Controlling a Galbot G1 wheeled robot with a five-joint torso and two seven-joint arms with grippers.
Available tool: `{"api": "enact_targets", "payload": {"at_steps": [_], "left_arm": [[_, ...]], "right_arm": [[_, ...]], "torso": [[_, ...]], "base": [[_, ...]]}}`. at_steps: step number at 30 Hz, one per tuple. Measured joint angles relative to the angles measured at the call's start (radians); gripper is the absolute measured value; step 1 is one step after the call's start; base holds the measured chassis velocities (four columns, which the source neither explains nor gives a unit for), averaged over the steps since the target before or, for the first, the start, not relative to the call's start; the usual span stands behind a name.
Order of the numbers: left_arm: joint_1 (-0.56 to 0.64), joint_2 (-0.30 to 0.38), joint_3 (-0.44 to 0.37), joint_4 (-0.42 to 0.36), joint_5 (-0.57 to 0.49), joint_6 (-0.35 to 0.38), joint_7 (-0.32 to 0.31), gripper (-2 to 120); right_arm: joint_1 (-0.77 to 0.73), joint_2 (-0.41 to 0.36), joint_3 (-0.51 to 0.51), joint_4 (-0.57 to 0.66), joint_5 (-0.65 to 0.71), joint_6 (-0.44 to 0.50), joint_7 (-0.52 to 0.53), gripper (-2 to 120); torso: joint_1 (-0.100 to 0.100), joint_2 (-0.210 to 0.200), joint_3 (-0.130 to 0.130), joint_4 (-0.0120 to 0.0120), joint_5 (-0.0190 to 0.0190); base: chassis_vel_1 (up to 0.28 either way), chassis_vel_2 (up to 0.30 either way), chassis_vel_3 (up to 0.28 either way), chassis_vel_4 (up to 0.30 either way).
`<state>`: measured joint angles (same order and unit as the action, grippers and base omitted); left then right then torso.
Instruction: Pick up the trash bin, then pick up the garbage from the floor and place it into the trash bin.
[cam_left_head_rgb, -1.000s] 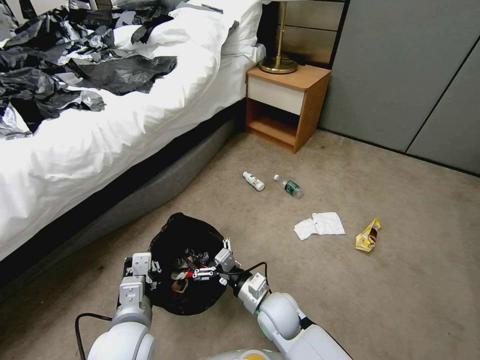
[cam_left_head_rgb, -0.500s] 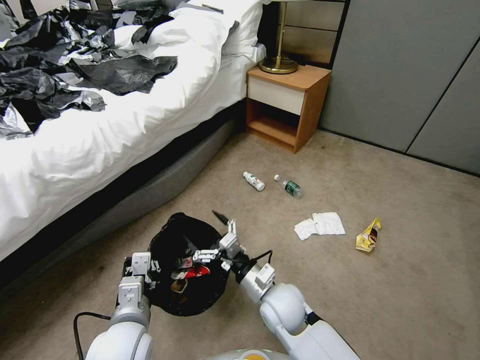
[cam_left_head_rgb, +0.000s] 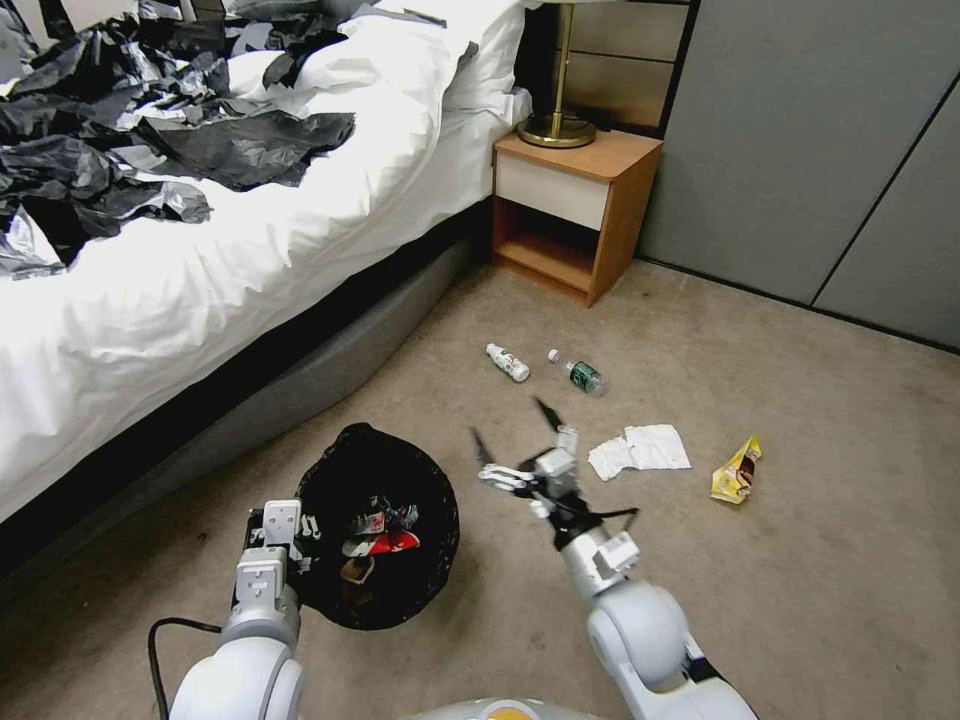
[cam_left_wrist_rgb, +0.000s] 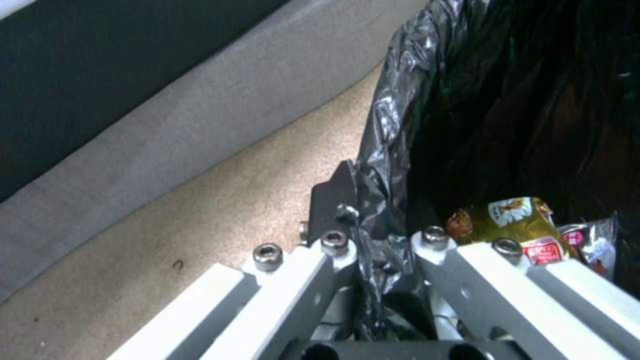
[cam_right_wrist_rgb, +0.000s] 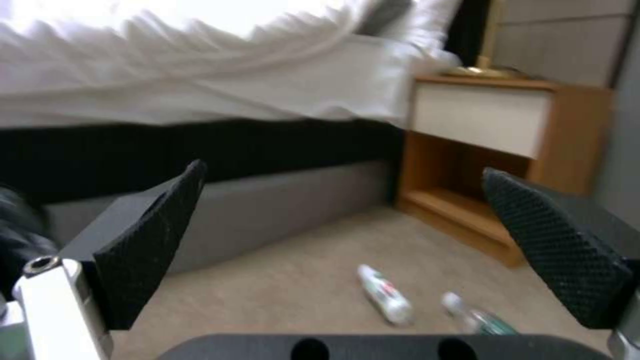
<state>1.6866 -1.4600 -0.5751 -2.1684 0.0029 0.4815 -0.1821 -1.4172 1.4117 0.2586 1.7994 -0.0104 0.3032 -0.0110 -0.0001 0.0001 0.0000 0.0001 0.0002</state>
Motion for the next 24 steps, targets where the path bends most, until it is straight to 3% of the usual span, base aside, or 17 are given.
{"api": "enact_targets", "payload": {"at_steps": [7,24], "left_arm": [[0.006,0.003,0.002,-0.004,-0.001,-0.002,-0.001,1],[0.012,0.008,0.001,-0.016,-0.009,-0.007,-0.002,1]], "right_arm": [[-0.030,0.009,0.074,-0.004,0.014,0.005,0.039,100],[-0.054,0.023,0.111,0.001,0.046,0.038,0.043,100]], "torso": [[0.000,0.000,0.000,-0.0001,-0.0002],[0.000,0.000,0.000,-0.0001,-0.0005]], "base": [[0.000,0.000,0.000,0.000],[-0.027,-0.030,-0.027,-0.028]]}}
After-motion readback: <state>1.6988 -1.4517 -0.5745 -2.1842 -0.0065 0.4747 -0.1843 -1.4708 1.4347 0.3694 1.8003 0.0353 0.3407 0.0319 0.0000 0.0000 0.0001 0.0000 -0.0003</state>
